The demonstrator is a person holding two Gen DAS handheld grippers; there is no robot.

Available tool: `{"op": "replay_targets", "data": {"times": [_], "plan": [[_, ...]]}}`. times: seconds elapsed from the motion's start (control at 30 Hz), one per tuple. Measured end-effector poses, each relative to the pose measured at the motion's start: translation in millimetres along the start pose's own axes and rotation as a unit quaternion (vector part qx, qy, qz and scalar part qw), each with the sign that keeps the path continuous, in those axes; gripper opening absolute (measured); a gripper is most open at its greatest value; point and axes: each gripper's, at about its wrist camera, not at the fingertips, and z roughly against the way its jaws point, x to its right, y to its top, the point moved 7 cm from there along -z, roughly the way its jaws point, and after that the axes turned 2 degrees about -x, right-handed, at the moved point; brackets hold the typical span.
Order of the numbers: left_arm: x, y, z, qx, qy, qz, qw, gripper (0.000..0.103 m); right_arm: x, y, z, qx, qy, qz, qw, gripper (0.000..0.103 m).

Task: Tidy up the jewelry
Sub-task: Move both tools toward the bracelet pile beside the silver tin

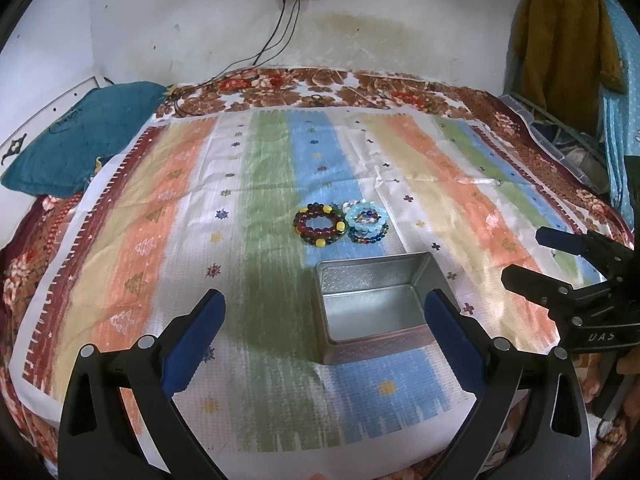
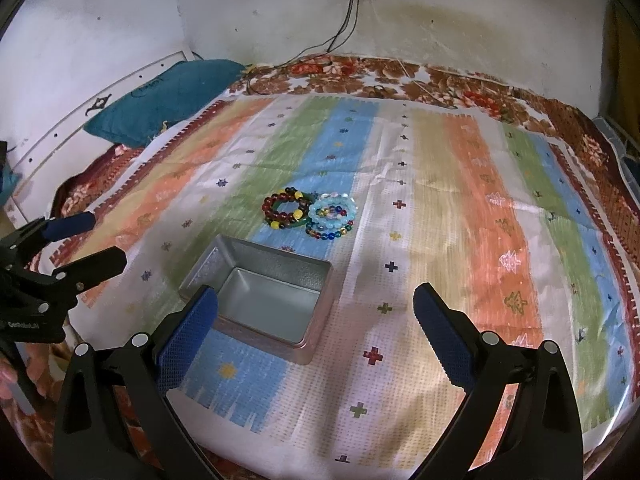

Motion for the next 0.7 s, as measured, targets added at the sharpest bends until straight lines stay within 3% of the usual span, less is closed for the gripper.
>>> {"op": "replay_targets", "data": {"times": [0.7], "plan": [[-0.6,-3.4,-2.3,-0.002,0.003,-0.005,1.0,0.098,8.8,-1.0,-0.9,-0.001,-0.013,-0.017,1.0,0.099]]}}
